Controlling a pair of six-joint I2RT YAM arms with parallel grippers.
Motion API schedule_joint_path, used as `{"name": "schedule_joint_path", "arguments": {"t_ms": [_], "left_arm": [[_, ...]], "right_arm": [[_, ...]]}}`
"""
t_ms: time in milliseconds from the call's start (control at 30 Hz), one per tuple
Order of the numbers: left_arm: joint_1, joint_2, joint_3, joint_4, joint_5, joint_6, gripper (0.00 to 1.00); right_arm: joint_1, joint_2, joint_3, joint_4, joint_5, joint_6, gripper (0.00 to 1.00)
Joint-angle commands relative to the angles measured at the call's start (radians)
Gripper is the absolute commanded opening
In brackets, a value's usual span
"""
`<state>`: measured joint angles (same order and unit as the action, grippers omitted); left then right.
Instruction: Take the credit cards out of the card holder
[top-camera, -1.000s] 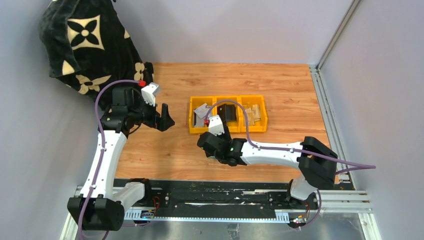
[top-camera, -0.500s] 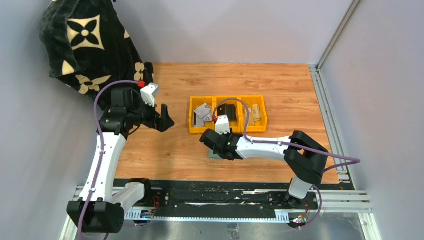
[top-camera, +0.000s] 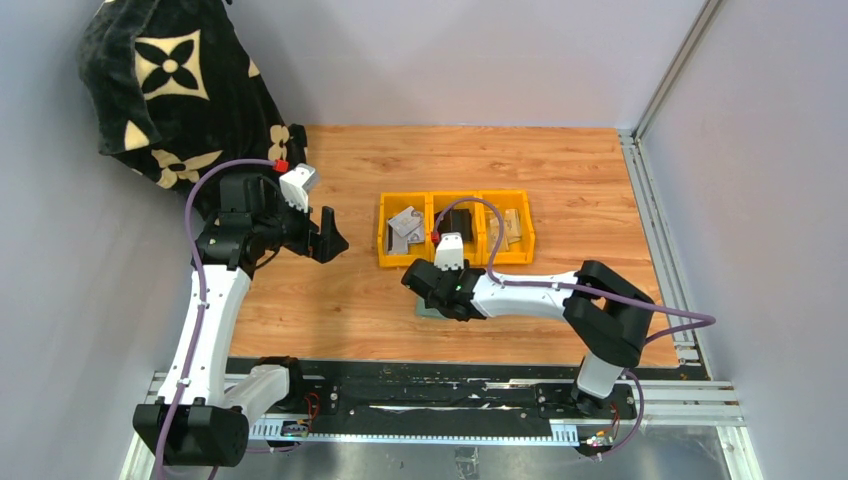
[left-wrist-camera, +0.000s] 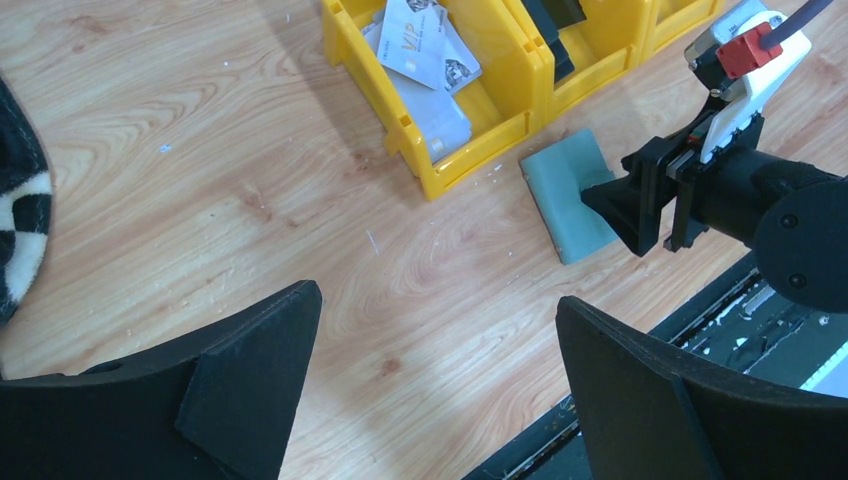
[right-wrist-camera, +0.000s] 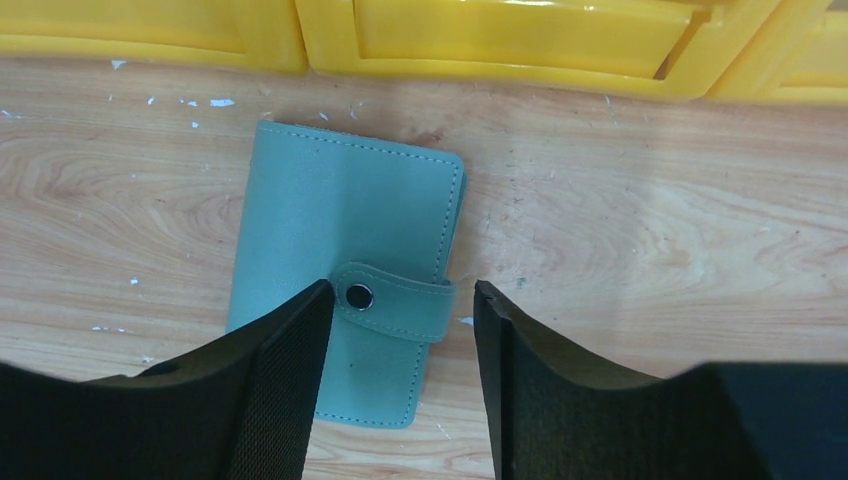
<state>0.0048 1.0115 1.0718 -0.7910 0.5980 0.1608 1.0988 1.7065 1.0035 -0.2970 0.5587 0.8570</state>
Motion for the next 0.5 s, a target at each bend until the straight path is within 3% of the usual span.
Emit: {"name": "schedule_joint_path", "arguments": {"t_ms": [0, 300, 367, 467], "left_arm": [[0.006, -0.012, 0.02, -0.007, -0.001, 0.0, 1.0], [0.006, -0.016, 0.019, -0.008, 0.002, 0.0, 1.0], [0.007, -0.016, 0.02, -0.008, 0.004, 0.0, 1.0], [0.006, -0.015, 0.023, -0.008, 0.01, -0.005, 1.0]], "right_arm": [[-0.008, 0.046, -0.074, -0.024, -0.055, 0.058, 0.59], [-0.025, 0.03, -0.148, 0.084, -0.109, 0.063, 0.46], [-0.032, 0.023, -0.163, 0.108, -0.126, 0.068, 0.39], [-0.033, 0.009, -0.173, 0.118, -0.135, 0.071, 0.21]]}}
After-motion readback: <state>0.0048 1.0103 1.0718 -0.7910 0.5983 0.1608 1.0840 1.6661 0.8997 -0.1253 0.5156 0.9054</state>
